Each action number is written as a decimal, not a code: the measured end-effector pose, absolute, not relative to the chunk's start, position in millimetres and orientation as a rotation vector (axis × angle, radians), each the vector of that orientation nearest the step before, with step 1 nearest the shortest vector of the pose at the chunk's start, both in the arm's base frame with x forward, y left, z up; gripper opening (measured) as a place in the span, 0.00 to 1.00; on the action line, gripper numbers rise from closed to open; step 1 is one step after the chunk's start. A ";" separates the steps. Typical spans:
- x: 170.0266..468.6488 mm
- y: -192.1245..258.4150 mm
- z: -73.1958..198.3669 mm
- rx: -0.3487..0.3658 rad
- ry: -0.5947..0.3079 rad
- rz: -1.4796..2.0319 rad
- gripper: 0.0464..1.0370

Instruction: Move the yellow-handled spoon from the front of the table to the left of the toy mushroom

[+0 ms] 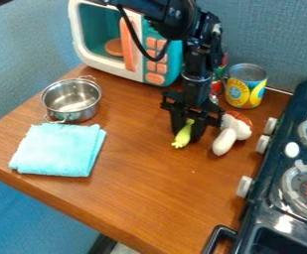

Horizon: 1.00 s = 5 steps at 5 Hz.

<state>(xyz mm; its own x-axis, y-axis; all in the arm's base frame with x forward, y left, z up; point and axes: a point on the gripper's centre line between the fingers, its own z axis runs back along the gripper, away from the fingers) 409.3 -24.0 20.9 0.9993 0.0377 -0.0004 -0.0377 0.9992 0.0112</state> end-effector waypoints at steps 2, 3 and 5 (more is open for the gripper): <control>402.4 -23.7 20.3 -0.042 -0.025 0.060 0.97; 397.0 -15.8 38.0 -0.052 -0.105 0.138 0.97; 336.1 5.7 90.5 0.093 -0.022 0.113 0.96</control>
<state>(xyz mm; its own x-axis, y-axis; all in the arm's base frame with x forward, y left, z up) 336.1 5.7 90.5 0.9933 0.1119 0.0272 -0.1140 0.9893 0.0914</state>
